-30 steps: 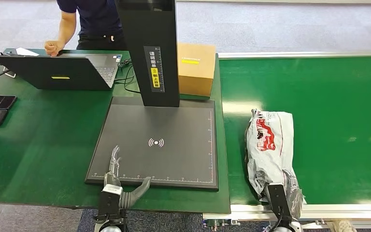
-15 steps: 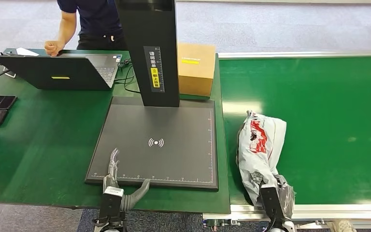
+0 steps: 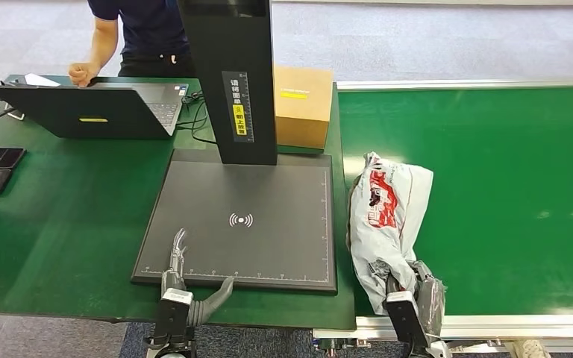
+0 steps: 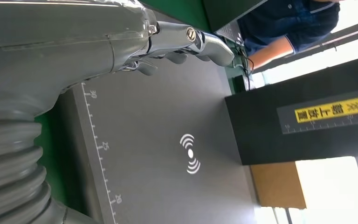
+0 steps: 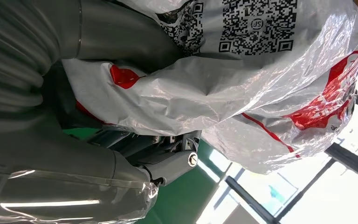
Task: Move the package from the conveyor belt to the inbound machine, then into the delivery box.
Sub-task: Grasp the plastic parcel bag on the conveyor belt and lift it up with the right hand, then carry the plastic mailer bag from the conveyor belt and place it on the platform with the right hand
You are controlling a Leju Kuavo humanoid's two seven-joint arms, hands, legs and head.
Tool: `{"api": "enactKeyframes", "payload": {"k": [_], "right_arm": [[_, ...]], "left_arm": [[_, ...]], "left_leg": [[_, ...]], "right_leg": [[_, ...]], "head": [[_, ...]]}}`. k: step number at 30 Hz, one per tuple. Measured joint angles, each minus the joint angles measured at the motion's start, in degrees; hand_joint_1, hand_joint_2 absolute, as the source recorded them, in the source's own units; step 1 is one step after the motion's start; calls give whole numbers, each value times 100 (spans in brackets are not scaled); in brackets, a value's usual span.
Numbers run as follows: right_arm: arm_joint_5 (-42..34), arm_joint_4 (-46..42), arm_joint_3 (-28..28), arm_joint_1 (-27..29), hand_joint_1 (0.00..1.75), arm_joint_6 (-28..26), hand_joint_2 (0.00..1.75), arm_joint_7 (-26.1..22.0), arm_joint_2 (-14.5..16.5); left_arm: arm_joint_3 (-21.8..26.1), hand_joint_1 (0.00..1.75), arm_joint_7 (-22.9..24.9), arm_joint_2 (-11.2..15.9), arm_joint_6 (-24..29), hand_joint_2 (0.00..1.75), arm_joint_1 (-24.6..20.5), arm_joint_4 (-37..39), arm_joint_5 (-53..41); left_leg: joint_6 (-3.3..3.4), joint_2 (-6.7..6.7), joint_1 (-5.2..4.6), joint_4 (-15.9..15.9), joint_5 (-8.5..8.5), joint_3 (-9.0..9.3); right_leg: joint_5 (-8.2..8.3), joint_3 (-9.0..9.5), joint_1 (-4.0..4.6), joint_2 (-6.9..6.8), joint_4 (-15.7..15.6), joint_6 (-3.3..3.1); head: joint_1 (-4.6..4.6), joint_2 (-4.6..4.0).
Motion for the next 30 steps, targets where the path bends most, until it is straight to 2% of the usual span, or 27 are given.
{"api": "enactKeyframes", "payload": {"k": [7,9,13,23,26,30], "right_arm": [[298,-756,556,210,132,0,175,119,46],[423,-890,784,230,127,8,175,150,46],[652,-1019,1332,219,128,34,175,204,45],[905,-905,2541,-30,137,127,175,236,28],[939,-772,2745,-174,145,114,175,295,14],[908,-439,2881,-474,145,49,175,390,-5]], "left_arm": [[-38,0,0,0,-55,175,-42,0,-31],[-42,0,0,0,-57,175,-49,0,-33],[-46,0,-10,0,-61,175,-59,0,-29],[-87,0,-89,-9,-158,175,-152,3,-20],[-110,0,-102,-9,-159,175,-160,4,-19],[-154,0,-103,0,-127,175,-162,4,-19]], "left_leg": [[0,0,1,0,0,0],[0,0,1,0,0,0],[0,0,1,0,0,0],[-1,0,1,0,2,-1],[-1,0,1,0,2,-1],[-1,0,0,0,2,-1]], "right_leg": [[0,0,1,1,0,0],[0,0,0,1,0,0],[0,0,0,0,0,0],[0,0,0,0,1,0],[0,0,0,1,1,0],[0,1,0,0,1,0]], "head": [[1,0],[2,0],[1,0],[1,0],[1,0],[1,0]]}}
